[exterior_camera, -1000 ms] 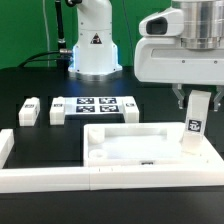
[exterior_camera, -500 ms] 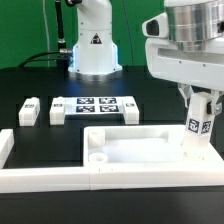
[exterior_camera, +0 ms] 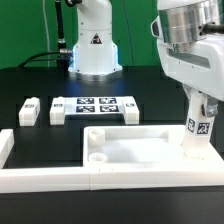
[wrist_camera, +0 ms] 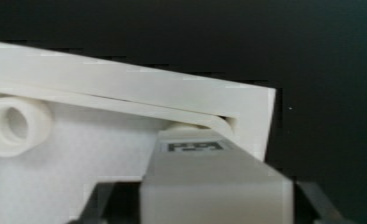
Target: Assemble desk
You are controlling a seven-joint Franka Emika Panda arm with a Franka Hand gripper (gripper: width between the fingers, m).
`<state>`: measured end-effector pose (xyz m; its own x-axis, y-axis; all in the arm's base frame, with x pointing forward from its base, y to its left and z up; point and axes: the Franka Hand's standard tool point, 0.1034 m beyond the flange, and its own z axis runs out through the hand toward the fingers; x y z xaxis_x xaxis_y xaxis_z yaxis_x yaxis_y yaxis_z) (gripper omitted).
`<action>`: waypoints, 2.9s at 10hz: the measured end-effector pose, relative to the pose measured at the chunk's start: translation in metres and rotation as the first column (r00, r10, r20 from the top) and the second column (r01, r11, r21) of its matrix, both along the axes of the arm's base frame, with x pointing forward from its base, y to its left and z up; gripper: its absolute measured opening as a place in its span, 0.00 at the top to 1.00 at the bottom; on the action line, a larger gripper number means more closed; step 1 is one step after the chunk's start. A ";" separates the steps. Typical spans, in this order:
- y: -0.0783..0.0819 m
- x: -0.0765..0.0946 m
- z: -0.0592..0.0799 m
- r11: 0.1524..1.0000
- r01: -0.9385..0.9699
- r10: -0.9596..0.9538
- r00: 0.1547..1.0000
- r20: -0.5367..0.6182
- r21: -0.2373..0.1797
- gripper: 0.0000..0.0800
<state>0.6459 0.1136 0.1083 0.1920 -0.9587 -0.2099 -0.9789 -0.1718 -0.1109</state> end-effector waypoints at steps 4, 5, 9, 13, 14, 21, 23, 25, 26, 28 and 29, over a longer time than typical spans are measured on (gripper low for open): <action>-0.005 -0.003 -0.002 0.911 -0.402 0.407 0.912 0.043 -0.096 0.23; -0.003 -0.002 -0.002 0.846 -0.514 0.524 0.851 0.040 -0.144 0.20; -0.003 -0.002 -0.002 0.689 -0.705 0.721 0.690 0.064 -0.169 0.19; -0.002 0.004 0.000 0.377 -0.884 0.925 0.373 0.067 -0.276 0.19; -0.003 0.004 0.000 0.373 -0.886 0.927 0.370 0.067 -0.277 0.34; -0.011 0.001 -0.003 0.921 -0.373 0.382 0.922 0.071 -0.112 0.62; -0.015 0.001 -0.004 0.994 -0.105 0.104 0.993 0.055 0.011 0.62; -0.013 0.000 -0.004 0.994 -0.109 0.108 0.993 0.057 0.013 0.62; -0.013 0.000 -0.004 0.993 -0.118 0.117 0.991 0.058 0.013 0.62; -0.015 0.001 -0.004 0.894 -0.441 0.447 0.888 0.111 -0.079 0.34; -0.013 0.001 -0.003 0.832 -0.542 0.553 0.825 0.115 -0.114 0.34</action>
Offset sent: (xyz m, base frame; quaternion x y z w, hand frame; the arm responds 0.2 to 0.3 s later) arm -0.0047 -0.0277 -0.0082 -0.0738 0.1009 -0.4542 0.8821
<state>0.6471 0.1003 0.1057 0.7117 -0.6985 -0.0753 -0.6968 -0.6881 -0.2027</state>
